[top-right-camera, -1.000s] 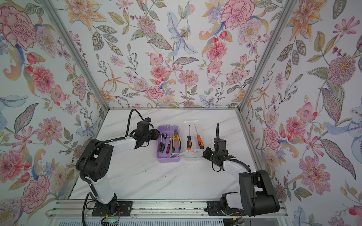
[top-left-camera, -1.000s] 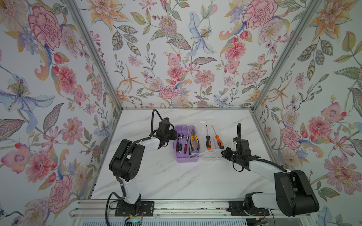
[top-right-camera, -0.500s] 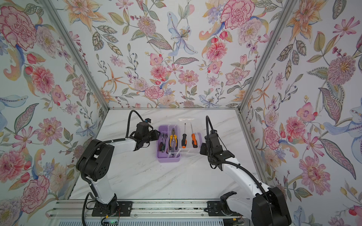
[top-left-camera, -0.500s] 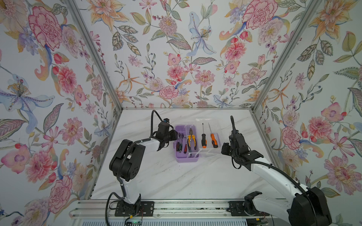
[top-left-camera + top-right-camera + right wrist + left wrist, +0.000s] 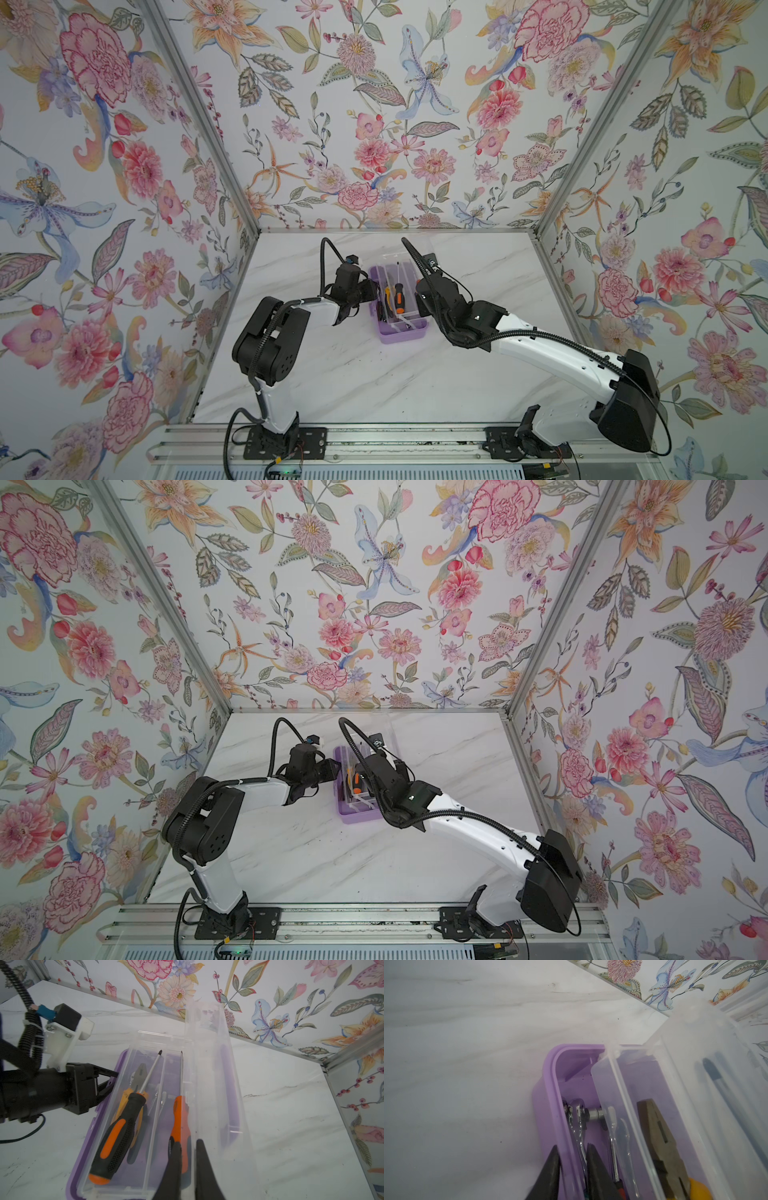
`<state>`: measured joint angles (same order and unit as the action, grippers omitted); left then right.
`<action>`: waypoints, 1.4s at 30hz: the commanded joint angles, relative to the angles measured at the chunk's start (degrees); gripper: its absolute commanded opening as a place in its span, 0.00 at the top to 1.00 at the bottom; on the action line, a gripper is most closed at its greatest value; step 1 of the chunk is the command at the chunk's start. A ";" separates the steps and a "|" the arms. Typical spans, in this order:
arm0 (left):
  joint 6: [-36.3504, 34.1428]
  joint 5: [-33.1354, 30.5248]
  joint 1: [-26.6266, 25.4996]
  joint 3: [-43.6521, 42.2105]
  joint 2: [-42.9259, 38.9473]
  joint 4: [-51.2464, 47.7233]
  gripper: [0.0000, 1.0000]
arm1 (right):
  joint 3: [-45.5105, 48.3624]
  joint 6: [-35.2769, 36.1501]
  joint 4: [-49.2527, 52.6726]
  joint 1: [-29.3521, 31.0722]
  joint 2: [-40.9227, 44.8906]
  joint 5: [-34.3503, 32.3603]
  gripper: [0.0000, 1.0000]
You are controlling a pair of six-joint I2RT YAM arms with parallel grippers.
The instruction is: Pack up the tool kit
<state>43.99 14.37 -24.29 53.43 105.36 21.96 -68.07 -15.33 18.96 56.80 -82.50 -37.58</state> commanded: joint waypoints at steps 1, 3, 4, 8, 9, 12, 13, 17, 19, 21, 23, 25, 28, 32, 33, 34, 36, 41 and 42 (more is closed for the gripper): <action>1.09 1.10 -1.50 -1.56 -1.81 0.65 0.74 | -3.54 0.27 -0.63 4.77 -2.92 12.33 0.76; 1.28 0.88 -1.55 -1.63 -2.04 0.42 0.72 | -4.81 0.02 0.39 5.63 -3.62 15.75 0.59; 1.45 0.68 -1.56 -1.58 -2.16 0.14 0.71 | -5.14 -0.36 0.76 5.79 -3.41 16.97 0.54; 2.45 -0.32 -1.55 -2.63 -3.17 0.33 0.70 | -4.83 -2.38 0.13 5.57 -0.85 21.64 0.47; 2.88 -0.39 -1.59 -3.18 -3.60 0.83 0.70 | -4.63 -2.97 -0.04 5.32 -0.10 22.30 0.47; 4.35 -0.49 -1.67 -4.42 -4.77 1.66 0.70 | -3.12 -4.68 -1.47 3.50 2.41 24.53 0.45; 4.83 -0.69 -1.93 -4.98 -5.18 2.09 0.70 | -2.54 -5.35 -1.99 2.53 2.98 25.49 0.45; 4.83 -3.26 -4.78 -5.20 -6.40 1.71 0.70 | 1.64 -7.86 -5.47 -2.65 5.09 27.86 0.46; 3.86 -4.46 -6.58 -4.32 -6.42 0.19 0.70 | 2.91 -8.59 -7.07 -5.61 5.12 28.83 0.46; 3.24 -4.87 -8.18 -3.62 -6.35 -0.54 0.70 | 3.26 -8.51 -8.22 -7.80 4.37 30.46 0.46; 2.96 -5.22 -9.00 -3.60 -6.32 -1.25 0.70 | 2.97 -8.38 -8.83 -9.46 3.07 31.40 0.46; 3.12 -5.51 -8.93 -4.39 -6.76 -1.74 0.69 | 2.00 -7.92 -9.17 -10.96 1.07 33.47 0.46; 3.21 -6.11 -7.94 -6.93 -8.57 -1.39 0.65 | -0.46 -7.33 -8.01 -13.01 -2.88 34.71 0.46; 2.41 -7.18 -6.16 -8.22 -12.28 -5.65 0.59 | -3.85 -6.70 -7.38 -16.11 -7.70 37.45 0.46; 1.88 -7.61 -5.79 -8.40 -13.63 -7.14 0.58 | -5.45 -6.18 -6.62 -16.91 -9.24 38.35 0.46; 1.21 -8.37 -5.76 -8.58 -14.96 -8.39 0.57 | -6.45 -6.02 -5.97 -17.63 -10.68 38.37 0.46; -0.09 -10.41 -5.70 -9.03 -18.74 -10.85 0.54 | -9.40 -4.66 -5.95 -18.75 -13.76 38.33 0.46; -1.88 -11.91 -5.53 -9.34 -22.81 -14.87 0.53 | -18.69 -2.86 -6.22 -22.47 -23.30 37.60 0.46; -1.84 -11.99 -5.53 -9.81 -23.48 -15.09 0.54 | -20.11 -2.71 -7.61 -22.97 -25.24 37.48 0.46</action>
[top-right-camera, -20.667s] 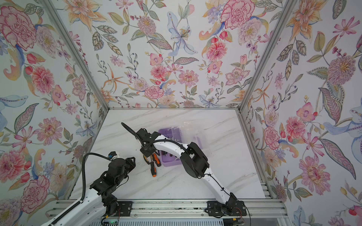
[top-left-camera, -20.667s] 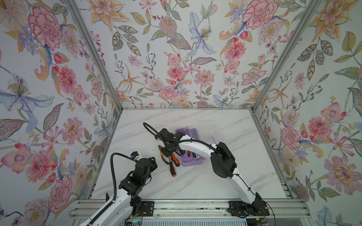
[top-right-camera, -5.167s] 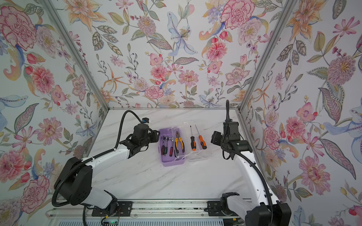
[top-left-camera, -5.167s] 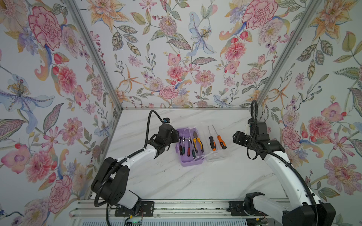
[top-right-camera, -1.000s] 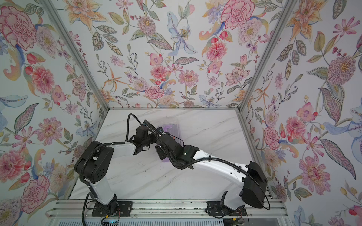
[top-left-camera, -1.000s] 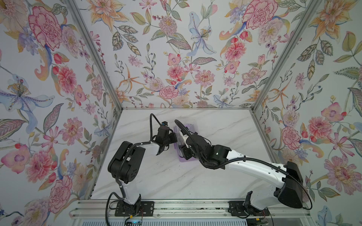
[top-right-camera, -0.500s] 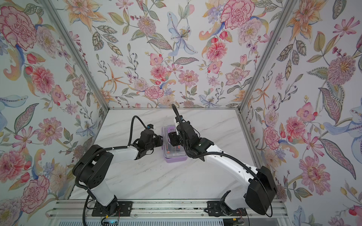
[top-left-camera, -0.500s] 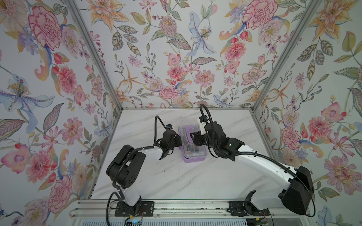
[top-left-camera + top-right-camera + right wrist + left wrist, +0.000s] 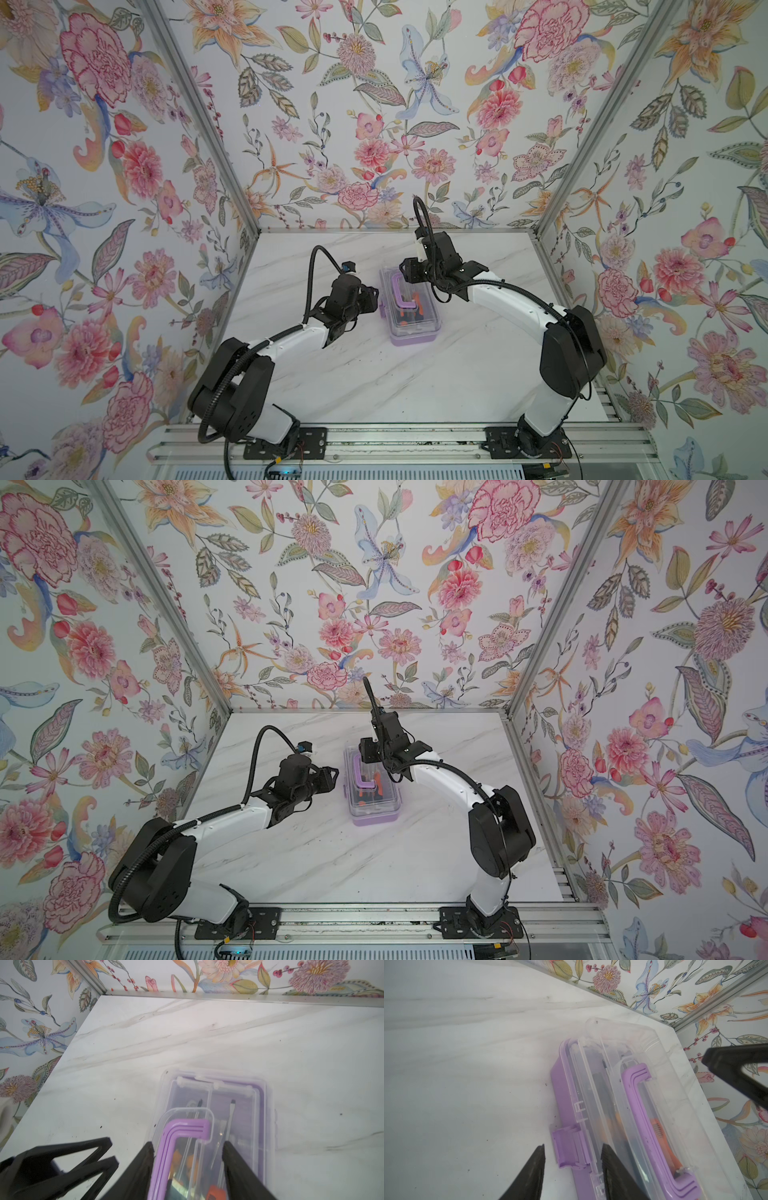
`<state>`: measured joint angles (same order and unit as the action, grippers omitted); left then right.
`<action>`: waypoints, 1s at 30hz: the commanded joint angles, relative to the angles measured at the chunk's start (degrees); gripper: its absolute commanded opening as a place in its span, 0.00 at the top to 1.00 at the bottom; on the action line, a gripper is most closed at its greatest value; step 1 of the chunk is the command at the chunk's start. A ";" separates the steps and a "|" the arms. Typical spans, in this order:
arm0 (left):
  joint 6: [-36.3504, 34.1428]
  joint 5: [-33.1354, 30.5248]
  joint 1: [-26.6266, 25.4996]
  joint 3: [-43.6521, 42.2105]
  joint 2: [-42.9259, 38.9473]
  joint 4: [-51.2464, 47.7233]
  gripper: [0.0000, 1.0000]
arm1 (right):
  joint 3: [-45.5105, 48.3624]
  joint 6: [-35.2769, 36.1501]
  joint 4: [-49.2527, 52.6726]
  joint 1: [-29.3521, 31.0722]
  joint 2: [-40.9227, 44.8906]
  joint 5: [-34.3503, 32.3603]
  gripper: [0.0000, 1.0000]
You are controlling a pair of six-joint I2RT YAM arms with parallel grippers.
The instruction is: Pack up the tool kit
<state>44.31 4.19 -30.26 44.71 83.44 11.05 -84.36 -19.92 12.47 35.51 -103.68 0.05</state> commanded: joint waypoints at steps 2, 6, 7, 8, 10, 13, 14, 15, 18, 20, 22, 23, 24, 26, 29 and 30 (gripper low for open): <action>-1.58 -2.11 0.40 -2.34 -3.00 -4.41 0.55 | -6.92 1.57 -3.16 -2.59 -8.12 0.07 0.45; -0.81 -2.89 0.39 -5.98 -7.04 -4.02 0.56 | -16.22 0.61 -2.19 -4.01 -16.77 1.76 0.46; -0.81 -3.23 0.46 -6.74 -7.83 -4.10 0.56 | -17.92 0.53 -1.97 -4.12 -18.31 2.29 0.46; -0.85 -3.54 0.42 -7.57 -8.62 -4.41 0.56 | -19.90 0.56 -1.47 -4.21 -19.93 3.16 0.47; -1.40 -4.08 0.43 -8.63 -9.63 -4.92 0.56 | -24.10 0.76 0.69 -4.13 -23.18 4.31 0.47; -1.99 -4.49 0.44 -10.19 -10.22 -5.30 0.56 | -30.42 1.61 6.33 -3.52 -27.16 5.08 0.48; -2.12 -4.61 0.45 -10.77 -10.39 -5.38 0.56 | -30.73 1.73 7.22 -3.25 -27.45 5.08 0.48; -2.21 -4.66 0.42 -11.22 -10.53 -5.38 0.56 | -30.27 1.79 7.50 -3.09 -27.17 5.00 0.49; -2.24 -4.56 0.40 -12.89 -10.83 -4.75 0.56 | -26.92 1.15 8.64 -2.65 -25.59 4.68 0.50; -2.30 -4.17 0.46 -13.71 -10.67 -4.00 0.56 | -24.29 0.72 9.72 -2.55 -24.14 4.68 0.51; -2.39 -3.80 0.43 -14.23 -10.30 -3.29 0.56 | -21.95 0.46 10.93 -2.31 -22.66 4.60 0.52; -2.39 -3.82 0.45 -14.53 -9.99 -2.90 0.56 | -20.53 0.53 11.08 -2.13 -21.69 4.36 0.54; -2.41 -3.71 0.33 -14.67 -9.75 -2.45 0.56 | -19.54 0.66 11.35 -2.04 -20.88 4.08 0.55; -2.57 -3.32 0.29 -15.13 -9.22 -1.26 0.57 | -19.01 1.02 13.09 -1.94 -19.99 3.80 0.58; -3.08 -2.95 0.14 -15.36 -8.41 -0.12 0.57 | -18.56 2.33 14.40 -1.49 -19.06 2.58 0.58; -3.18 -2.96 -0.01 -15.54 -8.30 0.06 0.57 | -18.59 2.40 14.87 -1.49 -19.09 2.19 0.58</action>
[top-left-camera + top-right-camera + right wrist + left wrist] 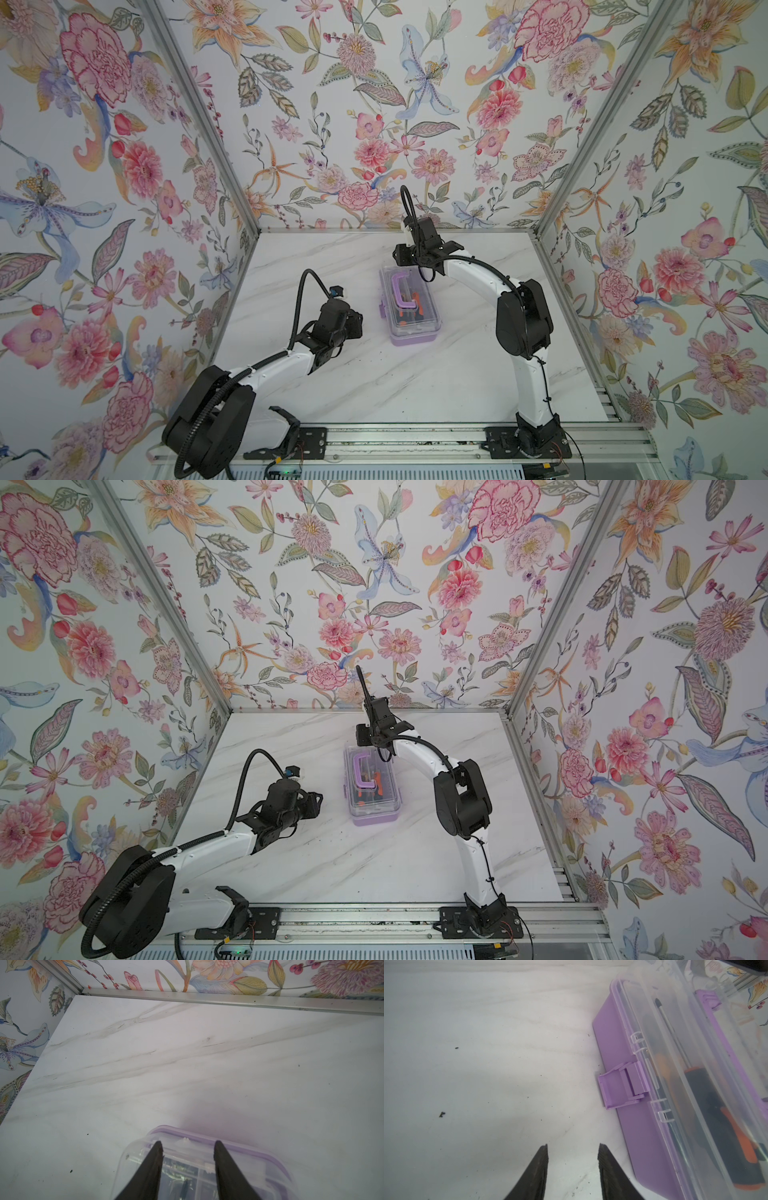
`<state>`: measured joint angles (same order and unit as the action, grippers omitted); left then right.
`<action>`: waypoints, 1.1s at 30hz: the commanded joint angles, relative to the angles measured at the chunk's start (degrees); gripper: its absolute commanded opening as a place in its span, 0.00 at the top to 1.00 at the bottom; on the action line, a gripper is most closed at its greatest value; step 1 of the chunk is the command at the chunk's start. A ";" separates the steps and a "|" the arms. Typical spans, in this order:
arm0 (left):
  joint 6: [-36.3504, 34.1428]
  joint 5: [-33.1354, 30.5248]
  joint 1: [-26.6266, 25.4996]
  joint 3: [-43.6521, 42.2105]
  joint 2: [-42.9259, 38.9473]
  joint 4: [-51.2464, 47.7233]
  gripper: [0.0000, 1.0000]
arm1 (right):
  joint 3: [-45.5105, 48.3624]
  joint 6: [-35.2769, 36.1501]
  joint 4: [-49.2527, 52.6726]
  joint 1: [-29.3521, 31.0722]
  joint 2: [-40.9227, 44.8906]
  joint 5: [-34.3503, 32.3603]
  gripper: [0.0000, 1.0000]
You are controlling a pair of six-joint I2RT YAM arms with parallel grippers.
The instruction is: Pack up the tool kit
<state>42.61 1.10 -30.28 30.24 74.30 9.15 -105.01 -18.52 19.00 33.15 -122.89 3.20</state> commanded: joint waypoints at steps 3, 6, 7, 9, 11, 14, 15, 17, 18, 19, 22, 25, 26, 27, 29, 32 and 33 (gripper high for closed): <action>-2.61 -0.52 -1.40 -2.49 1.19 4.55 0.56 | 2.21 0.78 8.77 1.00 1.37 -1.12 0.56; -5.12 -3.54 -4.09 -4.18 1.95 7.36 0.54 | 2.89 0.45 8.75 1.93 3.64 -0.56 0.51; -6.01 -5.29 -5.50 -4.77 2.11 8.10 0.53 | 3.39 0.35 8.70 2.45 4.61 -0.52 0.50; -7.85 -7.99 -7.98 -6.08 2.40 10.97 0.49 | 4.66 0.21 8.59 3.58 6.42 -0.98 0.49; -9.25 -9.70 -9.75 -7.27 3.26 14.25 0.47 | 6.17 0.13 8.43 5.66 8.14 -1.72 0.48; -9.93 -11.12 -10.92 -8.66 5.50 19.31 0.40 | 8.40 -0.24 8.02 7.24 9.96 -2.56 0.48; -10.45 -11.25 -11.27 -9.24 6.36 21.58 0.39 | 9.08 -0.49 7.98 7.64 10.36 -3.12 0.48; -10.91 -11.07 -11.52 -9.22 8.41 23.99 0.39 | 10.66 -1.29 7.89 7.96 11.15 -3.56 0.49; -11.39 -10.45 -11.72 -9.11 9.54 25.30 0.39 | 11.39 -1.81 7.89 7.91 11.54 -3.38 0.50; -11.70 -10.48 -11.98 -9.06 10.56 26.68 0.39 | 12.29 -2.24 7.73 7.88 11.89 -3.06 0.50; -12.59 -10.11 -12.37 -8.43 13.81 30.11 0.40 | 15.74 -3.08 6.65 7.88 13.20 -2.37 0.51; -13.14 -9.77 -12.61 -7.58 17.76 33.22 0.40 | 18.24 -3.58 5.63 7.89 14.27 -1.28 0.52; -13.46 -10.19 -12.77 -7.28 18.59 33.77 0.40 | 18.79 -3.69 5.48 7.90 14.51 -1.31 0.52; -13.95 -10.67 -12.96 -6.92 19.34 34.16 0.40 | 19.26 -3.82 5.25 7.88 14.75 -1.25 0.52; -14.94 -11.78 -13.47 -6.43 20.80 34.92 0.41 | 19.82 -3.82 5.25 7.80 14.95 -1.30 0.52; -16.29 -13.24 -13.64 -5.34 23.26 35.80 0.42 | 20.95 -3.93 5.21 7.65 15.69 -1.51 0.52; -16.70 -13.61 -13.77 -4.96 24.02 36.14 0.42 | 21.52 -4.02 5.23 7.55 15.97 -1.48 0.53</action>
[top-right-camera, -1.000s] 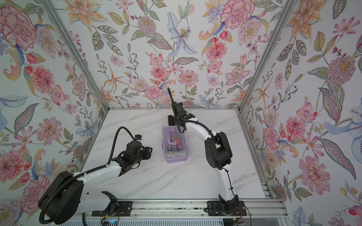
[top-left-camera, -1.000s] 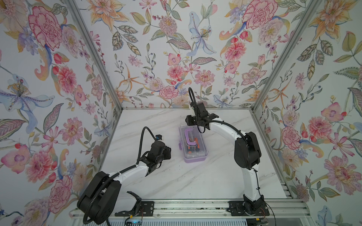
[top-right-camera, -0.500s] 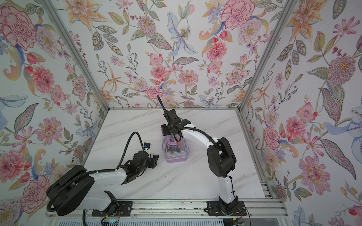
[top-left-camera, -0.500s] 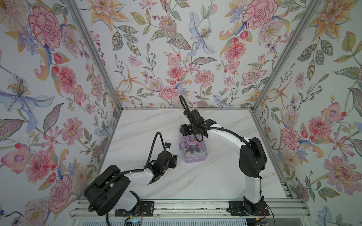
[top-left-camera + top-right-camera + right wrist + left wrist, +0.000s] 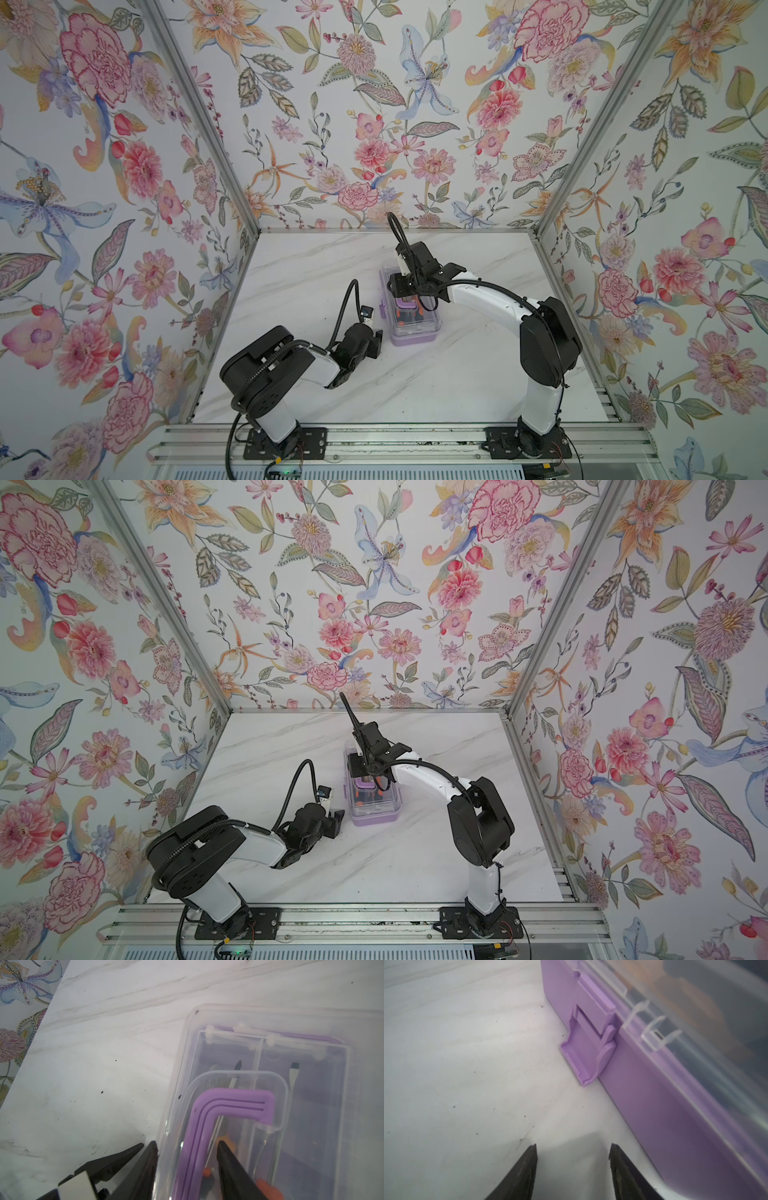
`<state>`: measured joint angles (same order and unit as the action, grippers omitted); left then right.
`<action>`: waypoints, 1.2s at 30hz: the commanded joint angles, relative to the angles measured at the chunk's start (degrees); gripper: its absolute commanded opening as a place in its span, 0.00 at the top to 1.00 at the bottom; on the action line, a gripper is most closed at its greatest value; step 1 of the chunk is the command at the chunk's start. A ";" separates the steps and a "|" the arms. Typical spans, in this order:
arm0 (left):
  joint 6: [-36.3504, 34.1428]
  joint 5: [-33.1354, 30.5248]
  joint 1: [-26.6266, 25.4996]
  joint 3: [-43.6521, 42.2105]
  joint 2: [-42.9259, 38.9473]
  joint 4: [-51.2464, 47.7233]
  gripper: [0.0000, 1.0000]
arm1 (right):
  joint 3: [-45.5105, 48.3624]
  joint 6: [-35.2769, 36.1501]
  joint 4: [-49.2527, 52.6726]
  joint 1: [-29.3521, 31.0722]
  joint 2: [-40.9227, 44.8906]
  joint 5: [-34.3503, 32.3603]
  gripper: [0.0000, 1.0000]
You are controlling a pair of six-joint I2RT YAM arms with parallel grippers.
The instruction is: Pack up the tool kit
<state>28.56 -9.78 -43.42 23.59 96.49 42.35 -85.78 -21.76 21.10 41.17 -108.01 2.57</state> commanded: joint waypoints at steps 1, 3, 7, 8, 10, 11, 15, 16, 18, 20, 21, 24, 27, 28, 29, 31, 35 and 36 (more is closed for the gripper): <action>-3.05 -2.83 -0.62 2.04 2.61 3.48 0.42 | 2.97 -0.85 3.15 -0.63 1.56 -0.65 0.52; -3.45 -3.70 -0.66 3.04 4.04 3.88 0.42 | 4.10 -0.87 3.06 -0.63 2.29 -0.63 0.53; -3.93 -4.45 -0.70 4.79 7.13 4.59 0.43 | 5.43 -0.87 2.99 -0.66 2.95 -0.44 0.54; -3.88 -4.54 -0.85 5.01 7.62 5.03 0.43 | 5.61 -0.89 2.96 -0.72 3.06 -0.42 0.53; -3.59 -4.75 -0.71 5.58 8.96 5.46 0.44 | 5.93 -0.91 2.90 -0.89 3.14 -0.32 0.54; -3.51 -4.60 -0.77 5.88 9.48 5.59 0.44 | 6.06 -0.86 2.75 -0.83 3.17 -0.22 0.54; -3.07 -4.71 -0.79 6.51 11.72 6.90 0.45 | 6.16 -0.88 2.76 -1.15 2.85 0.39 0.54; -2.99 -4.99 -0.79 6.63 12.19 7.13 0.45 | 6.06 -0.87 2.75 -1.11 2.82 0.48 0.54; -2.91 -5.75 -0.77 7.20 13.11 7.30 0.45 | 5.91 -0.88 2.72 -1.11 2.72 0.63 0.54; -3.02 -6.07 -0.79 7.62 13.68 7.76 0.46 | 5.71 -0.90 2.72 -1.18 2.38 1.00 0.55; -3.15 -5.98 -0.79 7.53 13.90 8.62 0.46 | 5.55 -0.93 2.63 -1.20 2.19 1.24 0.55; -3.02 -7.01 -0.77 7.79 14.16 9.65 0.46 | 5.05 -1.01 2.63 -1.05 1.62 1.70 0.55; -3.44 -8.19 -0.71 7.96 14.29 10.50 0.46 | 5.02 -1.20 2.62 -1.06 1.39 1.83 0.55; -3.99 -8.69 -0.71 8.01 14.25 10.63 0.46 | 5.09 -1.23 2.63 -1.02 1.39 1.75 0.55; -4.28 -9.20 -0.68 8.18 14.22 10.45 0.46 | 5.09 -1.33 2.59 -1.09 1.39 1.84 0.55; -5.38 -9.76 -0.36 9.07 14.16 9.00 0.46 | 5.09 -1.28 2.62 -1.06 1.24 2.26 0.55; -6.06 -10.00 0.71 8.95 12.84 8.85 0.46 | 5.09 -1.40 2.65 -1.00 0.99 2.44 0.55; -6.00 -9.94 1.11 8.55 12.39 9.02 0.46 | 5.09 -1.39 2.63 -0.99 1.04 2.54 0.55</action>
<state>23.94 -18.46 -43.16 31.77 109.40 51.66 -81.62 -22.37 19.42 40.73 -105.12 5.21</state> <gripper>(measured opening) 0.536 0.450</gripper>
